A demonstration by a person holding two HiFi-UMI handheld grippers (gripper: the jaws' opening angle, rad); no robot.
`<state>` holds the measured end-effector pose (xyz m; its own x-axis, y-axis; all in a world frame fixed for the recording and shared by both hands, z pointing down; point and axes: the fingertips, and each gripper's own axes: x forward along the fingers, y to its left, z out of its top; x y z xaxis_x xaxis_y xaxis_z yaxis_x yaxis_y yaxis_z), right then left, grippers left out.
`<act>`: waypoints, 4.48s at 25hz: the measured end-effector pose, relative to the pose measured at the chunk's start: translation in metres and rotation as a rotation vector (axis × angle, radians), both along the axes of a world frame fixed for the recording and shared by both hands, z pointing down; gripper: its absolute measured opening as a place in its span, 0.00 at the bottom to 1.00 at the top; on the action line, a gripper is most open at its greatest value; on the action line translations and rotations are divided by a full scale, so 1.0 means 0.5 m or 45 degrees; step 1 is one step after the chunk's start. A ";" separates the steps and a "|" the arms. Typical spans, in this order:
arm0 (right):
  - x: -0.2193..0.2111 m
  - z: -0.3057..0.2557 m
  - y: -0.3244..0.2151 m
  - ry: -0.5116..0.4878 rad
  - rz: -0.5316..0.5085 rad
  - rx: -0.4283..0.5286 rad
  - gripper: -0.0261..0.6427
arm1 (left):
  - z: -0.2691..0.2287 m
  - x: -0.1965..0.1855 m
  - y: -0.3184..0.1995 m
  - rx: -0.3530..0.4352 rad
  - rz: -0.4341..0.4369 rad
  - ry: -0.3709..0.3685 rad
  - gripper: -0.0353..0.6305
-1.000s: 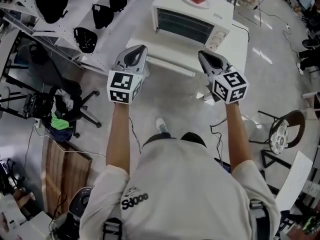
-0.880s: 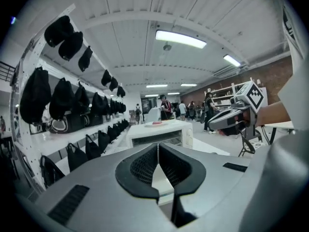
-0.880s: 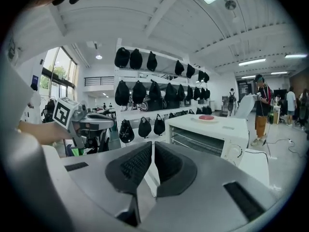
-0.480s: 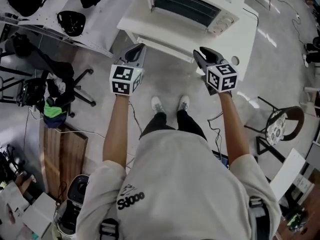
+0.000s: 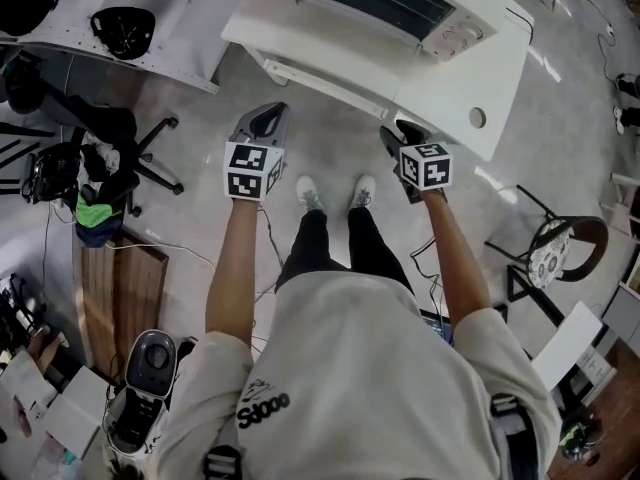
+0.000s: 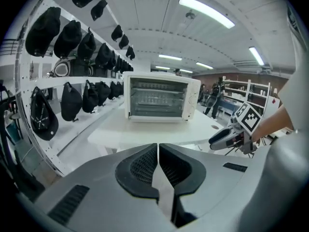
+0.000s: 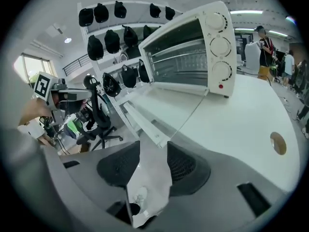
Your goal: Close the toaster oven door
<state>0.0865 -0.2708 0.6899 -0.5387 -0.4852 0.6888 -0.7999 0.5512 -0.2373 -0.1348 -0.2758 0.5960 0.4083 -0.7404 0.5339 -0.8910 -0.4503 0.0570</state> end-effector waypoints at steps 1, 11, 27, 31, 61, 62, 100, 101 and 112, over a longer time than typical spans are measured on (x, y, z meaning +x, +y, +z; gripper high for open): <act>-0.002 0.019 -0.001 0.011 0.007 -0.009 0.28 | 0.013 -0.003 0.001 -0.013 -0.013 -0.001 0.09; -0.030 0.157 -0.033 0.008 0.067 -0.061 0.31 | 0.100 -0.020 0.015 -0.089 -0.069 -0.009 0.09; -0.051 0.094 -0.064 0.012 0.071 0.114 0.21 | 0.062 -0.031 0.016 -0.065 -0.073 -0.038 0.09; -0.058 0.040 -0.066 -0.033 0.111 0.161 0.21 | 0.029 -0.025 0.000 -0.028 -0.045 -0.029 0.09; 0.031 -0.420 -0.307 -0.226 0.377 0.474 0.19 | -0.184 0.103 -0.141 0.184 0.176 0.056 0.09; 0.036 -0.426 -0.319 -0.228 0.386 0.467 0.18 | -0.187 0.107 -0.145 0.186 0.181 0.056 0.09; 0.125 -0.594 -0.273 -0.002 0.291 0.668 0.06 | -0.383 0.065 -0.166 0.430 0.103 0.002 0.09; 0.126 -0.611 -0.263 0.016 0.271 0.698 0.05 | -0.404 0.066 -0.169 0.461 0.107 -0.006 0.09; 0.121 -0.792 -0.181 -0.048 0.146 0.926 0.05 | -0.616 0.112 -0.137 0.754 0.203 -0.039 0.09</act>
